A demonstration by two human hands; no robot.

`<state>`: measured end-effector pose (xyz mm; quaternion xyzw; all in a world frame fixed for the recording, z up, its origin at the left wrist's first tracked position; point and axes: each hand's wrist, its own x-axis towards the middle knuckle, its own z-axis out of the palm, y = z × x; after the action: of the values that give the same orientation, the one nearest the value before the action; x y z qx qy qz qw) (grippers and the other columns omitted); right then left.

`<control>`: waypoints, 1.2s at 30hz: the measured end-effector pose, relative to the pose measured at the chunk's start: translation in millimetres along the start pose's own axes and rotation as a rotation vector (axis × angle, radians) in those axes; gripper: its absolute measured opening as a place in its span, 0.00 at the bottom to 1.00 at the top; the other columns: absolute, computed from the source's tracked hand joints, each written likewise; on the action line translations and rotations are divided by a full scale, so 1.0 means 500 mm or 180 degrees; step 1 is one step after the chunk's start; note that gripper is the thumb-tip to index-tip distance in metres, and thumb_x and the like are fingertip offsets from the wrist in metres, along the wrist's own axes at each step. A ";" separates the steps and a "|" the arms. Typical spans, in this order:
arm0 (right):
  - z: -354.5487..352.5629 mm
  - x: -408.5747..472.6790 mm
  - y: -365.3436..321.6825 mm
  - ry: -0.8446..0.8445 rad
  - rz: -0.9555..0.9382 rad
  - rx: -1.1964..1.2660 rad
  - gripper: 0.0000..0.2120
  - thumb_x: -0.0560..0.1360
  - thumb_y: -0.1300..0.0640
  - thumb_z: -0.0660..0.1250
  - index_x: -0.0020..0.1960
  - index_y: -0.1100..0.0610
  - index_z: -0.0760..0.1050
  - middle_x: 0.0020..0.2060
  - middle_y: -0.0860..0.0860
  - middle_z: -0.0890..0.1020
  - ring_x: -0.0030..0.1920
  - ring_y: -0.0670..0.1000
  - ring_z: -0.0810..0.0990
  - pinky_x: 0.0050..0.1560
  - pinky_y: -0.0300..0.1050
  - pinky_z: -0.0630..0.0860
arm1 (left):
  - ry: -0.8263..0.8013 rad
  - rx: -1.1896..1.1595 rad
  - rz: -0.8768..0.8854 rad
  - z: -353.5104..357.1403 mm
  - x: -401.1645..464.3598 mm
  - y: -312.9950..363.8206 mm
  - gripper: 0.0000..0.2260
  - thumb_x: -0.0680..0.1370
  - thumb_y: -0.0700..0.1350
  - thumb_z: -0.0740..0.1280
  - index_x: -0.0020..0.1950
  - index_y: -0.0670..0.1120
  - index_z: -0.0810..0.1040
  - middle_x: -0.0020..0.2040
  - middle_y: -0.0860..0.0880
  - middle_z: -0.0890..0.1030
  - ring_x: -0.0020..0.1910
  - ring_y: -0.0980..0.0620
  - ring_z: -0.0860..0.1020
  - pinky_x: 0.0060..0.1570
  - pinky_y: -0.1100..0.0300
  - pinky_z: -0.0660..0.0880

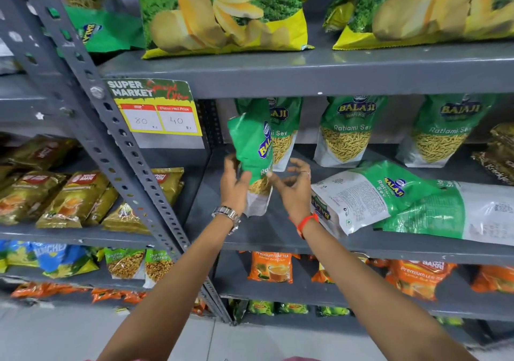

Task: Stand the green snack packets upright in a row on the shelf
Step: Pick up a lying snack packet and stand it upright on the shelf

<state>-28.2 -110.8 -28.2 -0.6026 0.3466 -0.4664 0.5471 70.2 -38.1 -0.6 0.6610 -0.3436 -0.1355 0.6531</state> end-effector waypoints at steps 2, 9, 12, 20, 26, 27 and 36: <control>0.007 0.017 -0.008 0.0086 0.0092 0.0307 0.19 0.69 0.52 0.71 0.56 0.52 0.67 0.57 0.64 0.73 0.42 0.46 0.74 0.42 0.32 0.75 | 0.0149 -0.0286 -0.0236 -0.024 0.024 -0.005 0.17 0.73 0.32 0.57 0.62 0.32 0.68 0.49 0.48 0.75 0.34 0.71 0.74 0.39 0.75 0.71; 0.023 0.104 -0.008 -0.0267 0.0268 0.0390 0.16 0.76 0.56 0.61 0.63 0.56 0.67 0.64 0.58 0.73 0.64 0.54 0.72 0.65 0.45 0.69 | 0.0162 -0.1001 -0.1070 -0.084 0.129 -0.010 0.06 0.60 0.36 0.56 0.32 0.44 0.71 0.29 0.53 0.79 0.33 0.54 0.72 0.36 0.62 0.69; 0.025 0.122 -0.019 -0.0574 0.0347 0.0410 0.14 0.78 0.59 0.57 0.63 0.59 0.68 0.54 0.47 0.77 0.54 0.44 0.75 0.49 0.26 0.71 | 0.0118 -0.1116 -0.1242 -0.090 0.158 -0.033 0.05 0.65 0.37 0.59 0.33 0.45 0.72 0.36 0.48 0.77 0.38 0.50 0.73 0.48 0.54 0.68; 0.021 0.131 -0.008 -0.0284 0.0297 0.0299 0.11 0.78 0.63 0.57 0.57 0.67 0.72 0.39 0.44 0.75 0.41 0.42 0.73 0.43 0.36 0.70 | -0.0233 -0.1310 -0.1868 -0.047 0.097 0.000 0.25 0.79 0.56 0.48 0.70 0.42 0.65 0.68 0.40 0.71 0.67 0.42 0.69 0.59 0.51 0.66; -0.005 0.097 0.001 -0.0419 -0.0022 0.0235 0.07 0.78 0.63 0.57 0.50 0.56 0.73 0.44 0.52 0.78 0.45 0.46 0.75 0.53 0.45 0.73 | -0.0442 -0.1196 -0.1836 -0.050 0.070 0.009 0.27 0.80 0.56 0.43 0.72 0.42 0.62 0.72 0.39 0.65 0.71 0.39 0.65 0.59 0.49 0.66; -0.011 0.089 0.002 -0.0431 -0.0085 0.0202 0.07 0.78 0.62 0.57 0.50 0.56 0.73 0.45 0.52 0.78 0.45 0.47 0.75 0.53 0.45 0.73 | -0.0444 -0.1193 -0.1837 -0.053 0.065 0.006 0.27 0.80 0.57 0.44 0.71 0.42 0.62 0.72 0.39 0.66 0.70 0.39 0.65 0.61 0.48 0.66; -0.050 -0.009 -0.009 -0.0237 -0.0245 0.0188 0.11 0.77 0.59 0.56 0.50 0.64 0.74 0.47 0.56 0.79 0.49 0.52 0.76 0.54 0.50 0.73 | -0.0556 -0.0793 -0.1901 -0.074 0.000 -0.012 0.27 0.78 0.62 0.45 0.72 0.49 0.62 0.73 0.44 0.66 0.72 0.43 0.65 0.70 0.41 0.59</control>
<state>-53.5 -114.1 -25.7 -0.6160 0.2886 -0.4744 0.5588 94.9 -10.1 -2.6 0.6335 -0.1702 -0.4180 0.6285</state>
